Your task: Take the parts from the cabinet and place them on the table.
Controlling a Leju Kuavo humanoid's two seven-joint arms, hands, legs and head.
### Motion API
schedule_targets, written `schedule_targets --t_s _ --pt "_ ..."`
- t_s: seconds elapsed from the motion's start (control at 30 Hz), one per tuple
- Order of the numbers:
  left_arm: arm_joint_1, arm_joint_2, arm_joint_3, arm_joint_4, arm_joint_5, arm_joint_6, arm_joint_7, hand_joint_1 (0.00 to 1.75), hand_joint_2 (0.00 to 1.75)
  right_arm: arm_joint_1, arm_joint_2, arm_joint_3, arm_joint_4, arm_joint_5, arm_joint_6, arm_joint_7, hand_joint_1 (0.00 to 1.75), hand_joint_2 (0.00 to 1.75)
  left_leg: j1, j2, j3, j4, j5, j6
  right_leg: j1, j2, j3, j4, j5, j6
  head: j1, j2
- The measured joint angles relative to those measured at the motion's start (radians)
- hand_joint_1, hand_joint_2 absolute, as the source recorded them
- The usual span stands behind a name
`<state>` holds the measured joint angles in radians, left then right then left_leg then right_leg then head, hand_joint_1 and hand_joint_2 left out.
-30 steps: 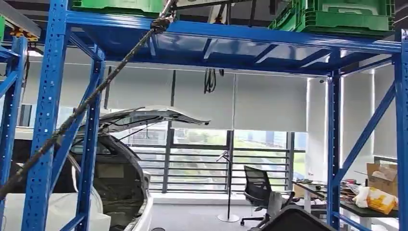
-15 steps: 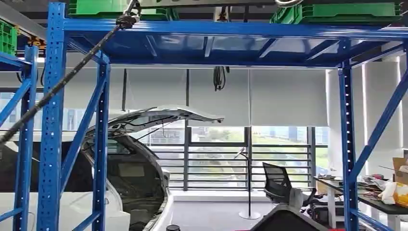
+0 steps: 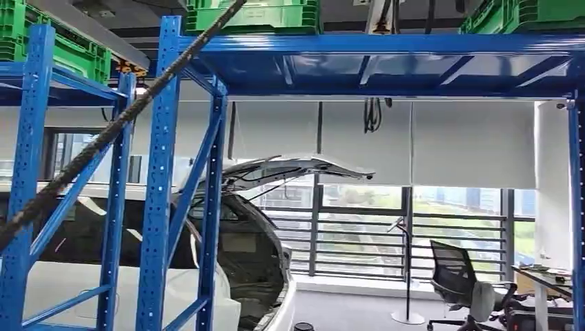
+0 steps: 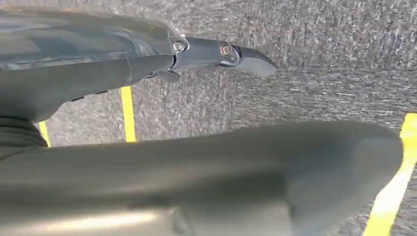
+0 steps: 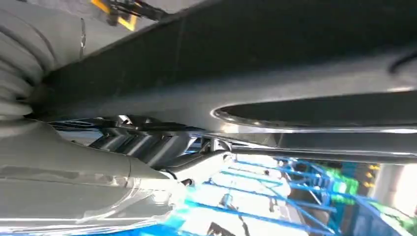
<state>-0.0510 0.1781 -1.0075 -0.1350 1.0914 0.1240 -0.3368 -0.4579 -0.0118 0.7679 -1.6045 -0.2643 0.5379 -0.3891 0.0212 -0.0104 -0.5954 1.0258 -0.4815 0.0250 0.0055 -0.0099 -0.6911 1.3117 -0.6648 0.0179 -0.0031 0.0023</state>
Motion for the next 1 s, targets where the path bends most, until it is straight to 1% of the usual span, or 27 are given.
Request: schedule_targets --t_s 0.03,0.07,0.1,0.13,0.17,0.2,0.27,0.3,0.33,0.37,0.4,0.43,0.47,0.5,0.53,0.57,0.6,0.63,0.67,0.7,0.73,0.83,0.87,0.9,0.93,0.97,1.0 --pt "0.002 0.000 0.000 0.001 0.004 0.000 0.003 0.00 1.75 0.003 -0.003 0.005 0.000 0.005 -0.002 0.000 1.75 1.75 0.000 -0.010 0.000 0.000 0.001 0.000 -0.001 0.000 -0.006 0.020 0.004 0.001 0.000 0.000" --pt "0.004 0.000 0.000 0.001 0.006 0.000 0.004 0.00 1.75 0.006 -0.005 0.008 -0.002 0.009 -0.004 -0.001 1.75 1.75 0.000 -0.020 0.000 0.000 0.002 -0.001 -0.001 0.002 0.009 -0.006 0.028 0.000 0.000 0.000" --pt "0.004 0.000 0.000 0.001 0.007 0.000 0.004 0.00 1.75 0.006 -0.006 0.011 -0.005 0.012 -0.006 -0.002 1.75 1.75 0.000 -0.033 0.000 0.000 0.004 -0.004 -0.001 0.006 0.045 -0.077 0.071 -0.003 0.000 0.000" --pt "0.003 0.000 0.000 0.001 0.010 0.000 0.004 0.00 1.75 0.004 -0.007 0.014 -0.009 0.014 -0.010 -0.005 1.75 1.75 0.001 -0.046 0.001 0.001 0.005 -0.006 -0.001 0.021 0.093 -0.176 0.122 -0.008 0.000 0.000" --pt "0.001 0.000 0.001 0.001 0.013 0.000 0.004 0.00 1.75 0.003 -0.008 0.017 -0.013 0.014 -0.013 -0.010 1.75 1.75 0.003 -0.057 0.000 0.000 0.006 -0.008 -0.002 0.065 0.136 -0.268 0.162 -0.014 0.000 0.000" --pt "-0.002 0.000 0.001 0.001 0.016 0.000 0.003 0.00 1.75 0.002 -0.009 0.021 -0.015 0.015 -0.016 -0.013 1.75 1.75 0.001 -0.066 -0.006 0.000 0.011 -0.015 -0.006 0.112 0.146 -0.290 0.153 -0.019 0.000 0.000" --pt "0.000 0.002 0.000 0.001 0.018 0.000 0.004 0.00 1.75 0.002 -0.012 0.028 -0.018 0.018 -0.021 -0.015 1.75 1.75 0.011 -0.087 -0.017 0.000 0.018 -0.027 0.000 0.090 0.141 -0.293 0.156 -0.021 0.000 0.000" --pt "0.003 0.003 0.000 0.001 0.019 0.000 0.004 0.00 1.75 0.002 -0.013 0.031 -0.018 0.019 -0.024 -0.018 1.75 1.75 0.013 -0.099 -0.020 -0.004 0.023 -0.035 0.002 0.080 0.141 -0.294 0.155 -0.023 0.000 0.000" --pt "0.006 0.005 0.000 0.001 0.020 -0.002 0.004 0.00 1.75 0.002 -0.013 0.033 -0.022 0.019 -0.026 -0.020 1.75 1.75 0.009 -0.109 -0.024 -0.007 0.028 -0.044 -0.002 0.064 0.146 -0.311 0.159 -0.028 0.000 0.000" --pt "0.008 0.005 0.000 0.002 0.021 -0.002 0.005 0.00 1.75 0.001 -0.013 0.036 -0.024 0.019 -0.027 -0.023 1.75 1.75 0.008 -0.073 -0.031 0.004 0.011 -0.041 -0.006 0.046 0.147 -0.321 0.166 -0.039 0.001 0.000" --pt "0.008 0.006 0.000 0.002 0.021 -0.002 0.005 0.00 1.75 0.001 -0.012 0.039 -0.025 0.019 -0.028 -0.024 1.75 1.75 0.004 -0.034 -0.046 0.038 -0.020 -0.040 -0.006 0.039 0.145 -0.325 0.169 -0.046 0.001 0.000" --pt "0.005 0.007 0.000 0.003 0.021 -0.002 0.005 0.00 1.75 0.003 -0.013 0.040 -0.025 0.020 -0.029 -0.025 1.75 1.75 0.003 -0.017 -0.073 0.101 -0.058 -0.042 -0.005 0.025 0.142 -0.325 0.170 -0.047 0.001 0.000" --pt "0.002 0.008 0.000 0.003 0.021 -0.002 0.005 0.00 1.75 0.006 -0.015 0.042 -0.025 0.020 -0.029 -0.026 1.75 1.75 0.004 -0.009 -0.109 0.188 -0.100 -0.045 -0.003 0.008 0.141 -0.325 0.170 -0.048 0.001 0.000" --pt "0.001 0.009 0.000 0.003 0.021 -0.002 0.004 0.00 1.75 0.008 -0.017 0.045 -0.024 0.021 -0.030 -0.026 1.75 1.75 0.004 -0.006 -0.137 0.262 -0.128 -0.047 -0.001 -0.007 0.139 -0.325 0.170 -0.048 0.001 0.000" --pt "0.003 0.009 0.000 0.003 0.021 -0.002 0.004 0.00 1.75 0.009 -0.018 0.048 -0.024 0.021 -0.030 -0.026 1.75 1.75 0.004 -0.004 -0.146 0.295 -0.131 -0.049 0.000 -0.021 0.139 -0.324 0.170 -0.048 0.001 0.000" --pt "0.006 0.009 0.000 0.003 0.021 -0.002 0.005 0.00 1.75 0.010 -0.018 0.050 -0.024 0.021 -0.030 -0.026 1.75 1.75 0.004 -0.001 -0.131 0.278 -0.115 -0.050 0.001 -0.033 0.139 -0.324 0.170 -0.048 0.001 0.000" --pt "0.007 0.009 0.000 0.003 0.021 -0.002 0.005 0.00 1.75 0.010 -0.018 0.052 -0.024 0.021 -0.030 -0.026 1.75 1.75 0.004 0.004 -0.097 0.220 -0.082 -0.051 0.001 -0.044 0.139 -0.323 0.169 -0.047 0.001 0.000" --pt "0.008 0.012 0.000 0.004 0.021 -0.002 0.005 0.00 1.75 0.010 -0.018 0.054 -0.024 0.020 -0.030 -0.029 1.75 1.75 0.004 0.013 -0.045 0.128 -0.039 -0.051 0.001 -0.055 0.140 -0.321 0.168 -0.045 0.001 0.000" --pt "0.008 0.015 0.000 0.005 0.021 -0.002 0.005 0.00 1.75 0.010 -0.018 0.055 -0.024 0.020 -0.029 -0.031 1.75 1.75 0.003 0.042 0.010 0.028 0.003 -0.048 0.001 -0.065 0.141 -0.317 0.165 -0.041 0.001 0.000" --pt "0.005 0.016 0.000 0.006 0.021 -0.002 0.008 0.00 1.75 0.012 -0.018 0.056 -0.024 0.020 -0.030 -0.037 1.75 1.75 -0.007 0.086 0.025 -0.005 -0.019 -0.046 0.004 -0.072 0.138 -0.315 0.162 -0.037 0.001 0.000" --pt "0.004 0.018 0.000 0.006 0.022 -0.002 0.010 0.00 1.75 0.013 -0.019 0.057 -0.024 0.020 -0.030 -0.042 1.75 1.75 -0.012 0.087 0.019 -0.012 -0.009 -0.034 0.013 -0.081 0.132 -0.305 0.159 -0.032 0.001 0.000" --pt "0.012 0.018 0.000 0.007 0.027 0.000 0.024 0.00 1.75 0.026 -0.019 0.064 -0.024 0.022 -0.030 -0.052 1.75 1.75 -0.013 0.056 0.010 -0.007 -0.005 -0.023 0.012 -0.111 0.134 -0.305 0.160 -0.026 0.000 0.000" --pt "0.015 0.018 0.000 0.008 0.029 0.000 0.034 0.00 1.75 0.029 -0.019 0.066 -0.024 0.024 -0.030 -0.056 1.75 1.75 -0.006 0.048 0.012 -0.011 -0.001 -0.018 0.010 -0.105 0.133 -0.299 0.147 -0.018 0.001 0.000" --pt "0.017 0.018 0.000 0.008 0.032 0.000 0.039 0.00 1.75 0.030 -0.019 0.070 -0.024 0.027 -0.030 -0.058 1.75 1.75 -0.005 0.040 0.010 -0.011 0.001 -0.013 0.004 -0.054 0.124 -0.271 0.121 -0.010 0.000 0.000" --pt "0.016 0.018 0.000 0.009 0.034 0.002 0.043 0.00 1.75 0.032 -0.020 0.072 -0.023 0.027 -0.029 -0.061 1.75 1.75 -0.004 0.031 0.009 -0.011 0.003 -0.008 0.001 -0.023 0.098 -0.207 0.079 -0.006 0.000 0.000" --pt "0.013 0.018 0.000 0.009 0.037 0.002 0.045 0.00 1.75 0.035 -0.022 0.073 -0.022 0.027 -0.029 -0.062 1.75 1.75 -0.004 0.020 0.006 -0.010 0.005 -0.006 -0.002 -0.008 0.063 -0.126 0.039 -0.003 0.000 0.000" --pt "0.012 0.018 0.000 0.009 0.039 0.003 0.050 0.00 1.75 0.038 -0.024 0.075 -0.021 0.027 -0.029 -0.062 1.75 1.75 -0.004 0.007 0.005 -0.010 0.006 -0.004 -0.003 -0.001 0.028 -0.048 0.009 -0.001 0.000 0.000"
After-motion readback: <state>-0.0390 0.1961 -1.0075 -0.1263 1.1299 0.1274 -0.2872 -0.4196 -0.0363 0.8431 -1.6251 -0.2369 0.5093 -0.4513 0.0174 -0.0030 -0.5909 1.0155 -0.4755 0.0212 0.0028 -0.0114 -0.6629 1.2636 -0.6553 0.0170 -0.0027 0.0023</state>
